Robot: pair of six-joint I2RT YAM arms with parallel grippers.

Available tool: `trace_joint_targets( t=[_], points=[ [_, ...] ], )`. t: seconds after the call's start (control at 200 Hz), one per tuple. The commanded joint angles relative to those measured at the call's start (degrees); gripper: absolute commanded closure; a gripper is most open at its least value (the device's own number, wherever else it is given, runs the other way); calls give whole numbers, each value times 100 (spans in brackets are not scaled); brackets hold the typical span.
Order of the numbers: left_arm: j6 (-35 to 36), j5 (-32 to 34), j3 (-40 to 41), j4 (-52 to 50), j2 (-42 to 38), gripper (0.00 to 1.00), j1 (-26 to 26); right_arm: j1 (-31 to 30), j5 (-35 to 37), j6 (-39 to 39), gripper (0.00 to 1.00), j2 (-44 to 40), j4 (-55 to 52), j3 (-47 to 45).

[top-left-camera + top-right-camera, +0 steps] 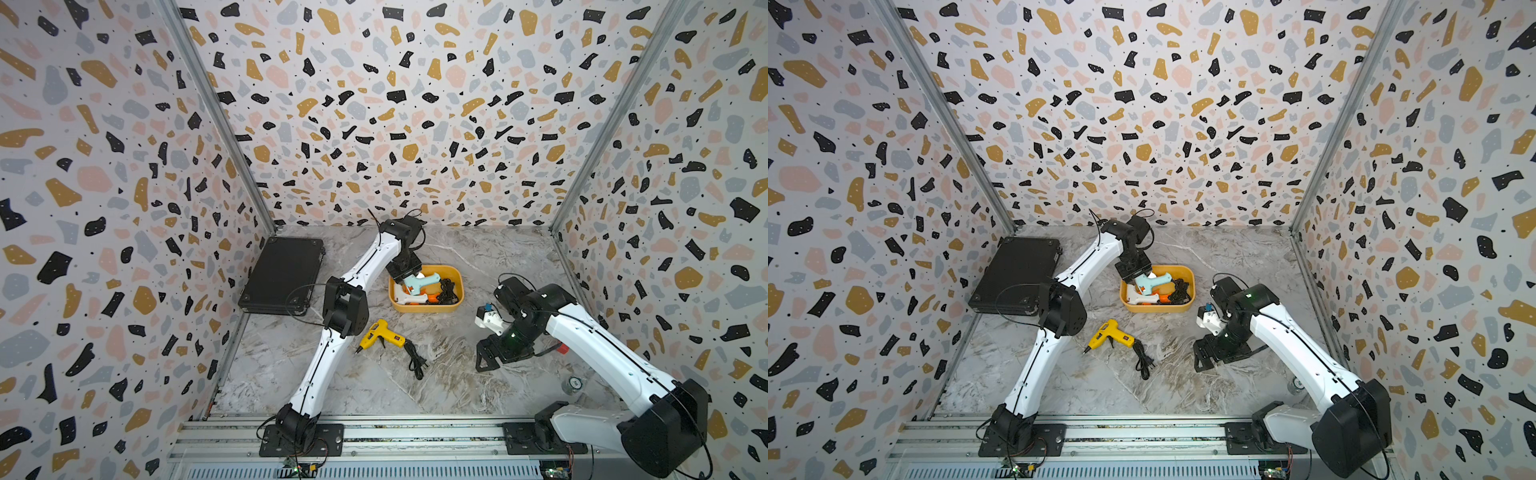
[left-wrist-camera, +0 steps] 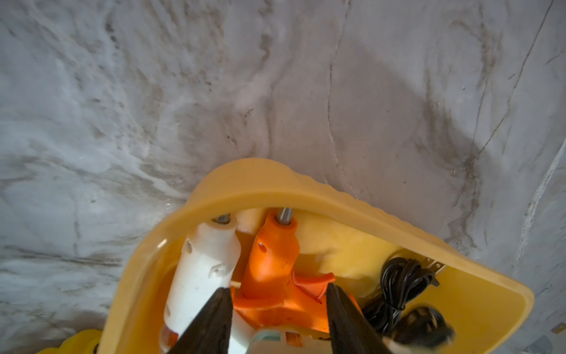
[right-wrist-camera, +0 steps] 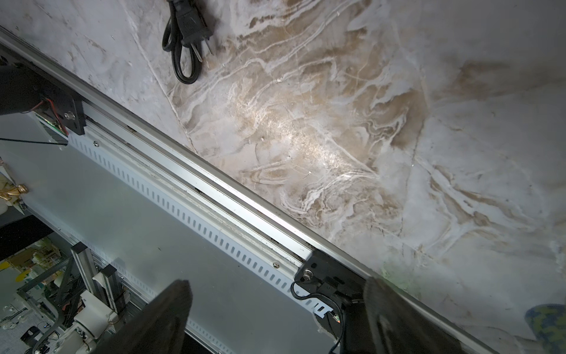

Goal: Put the hot melt glue gun into the storage box
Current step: Place the hot melt adhesive gun in the storage box.

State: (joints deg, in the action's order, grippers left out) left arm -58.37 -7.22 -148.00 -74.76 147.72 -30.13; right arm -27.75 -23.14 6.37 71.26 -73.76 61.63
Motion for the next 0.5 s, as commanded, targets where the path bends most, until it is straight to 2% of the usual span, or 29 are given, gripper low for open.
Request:
trace_joint_targets(
  t=[0.0,0.19,0.39,0.436,0.496],
  points=[
    [167,-38,-81,-219,33,44,-19,17,-87,-17,7,60,-95,56],
    [177,-51,-136,-188,-52,41,-3,24,-103,-38,6,151,-95,133],
    [227,-34,-60,-182,-192,33,-2,24,-130,-38,6,195,-95,166],
    [229,-33,15,-109,-255,29,-2,29,-146,-45,6,200,-89,157],
    [221,-54,46,-48,-280,29,-8,24,-159,-53,6,218,-95,150]
  ],
)
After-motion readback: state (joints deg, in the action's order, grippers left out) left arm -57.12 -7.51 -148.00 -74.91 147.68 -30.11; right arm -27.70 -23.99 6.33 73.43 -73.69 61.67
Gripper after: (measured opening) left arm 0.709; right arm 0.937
